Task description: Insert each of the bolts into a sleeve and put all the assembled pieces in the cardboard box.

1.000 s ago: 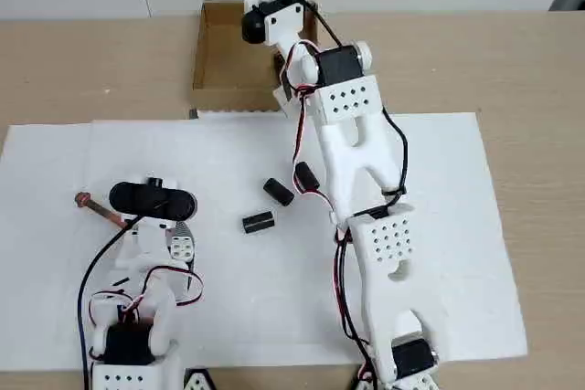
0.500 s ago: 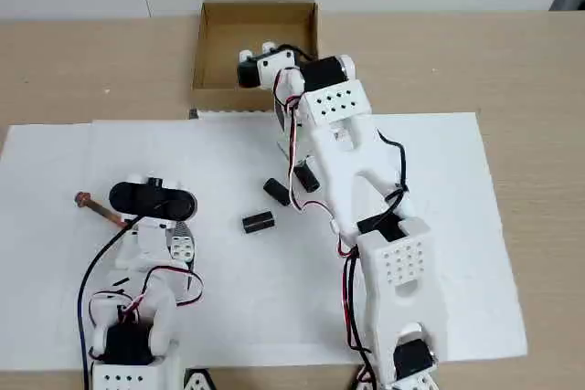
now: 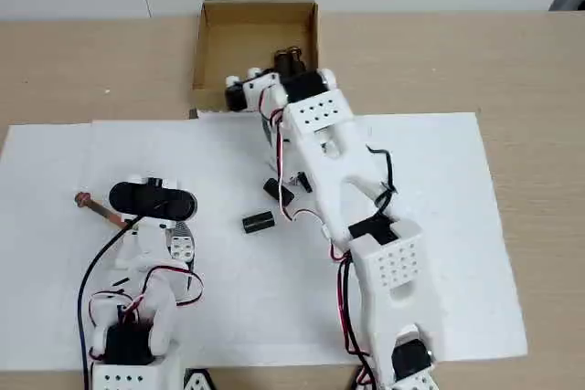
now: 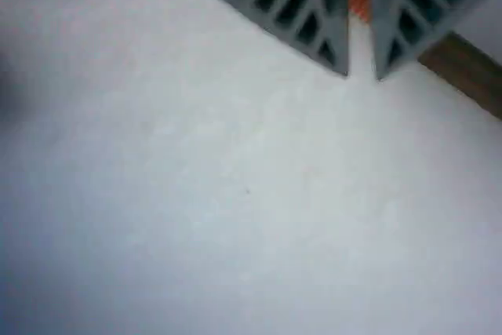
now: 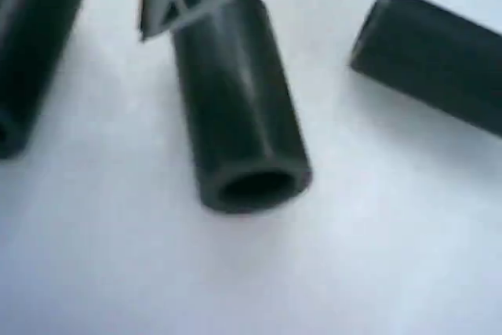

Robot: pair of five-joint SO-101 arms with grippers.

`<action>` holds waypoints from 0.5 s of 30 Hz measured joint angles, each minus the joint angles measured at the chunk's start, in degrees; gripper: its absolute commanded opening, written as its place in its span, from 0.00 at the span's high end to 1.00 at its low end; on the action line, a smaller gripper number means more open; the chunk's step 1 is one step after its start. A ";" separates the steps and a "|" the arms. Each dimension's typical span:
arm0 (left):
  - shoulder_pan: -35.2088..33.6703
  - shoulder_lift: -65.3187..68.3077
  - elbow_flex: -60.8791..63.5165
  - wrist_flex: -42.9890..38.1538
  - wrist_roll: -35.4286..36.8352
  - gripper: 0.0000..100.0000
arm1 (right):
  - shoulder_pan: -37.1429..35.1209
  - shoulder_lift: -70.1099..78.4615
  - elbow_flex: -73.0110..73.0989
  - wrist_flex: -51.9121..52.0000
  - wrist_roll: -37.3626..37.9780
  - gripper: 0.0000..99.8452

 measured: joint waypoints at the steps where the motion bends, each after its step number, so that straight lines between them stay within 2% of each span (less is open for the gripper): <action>1: 0.00 0.00 0.00 0.00 0.00 0.99 | 0.00 0.62 0.00 -0.09 0.00 0.86; 13: 0.00 0.00 0.00 0.00 0.00 0.99 | 0.44 6.51 -0.18 -2.64 0.00 0.86; 15: 0.00 0.00 0.00 0.00 0.00 0.99 | 0.44 7.12 -0.44 -2.64 0.00 0.88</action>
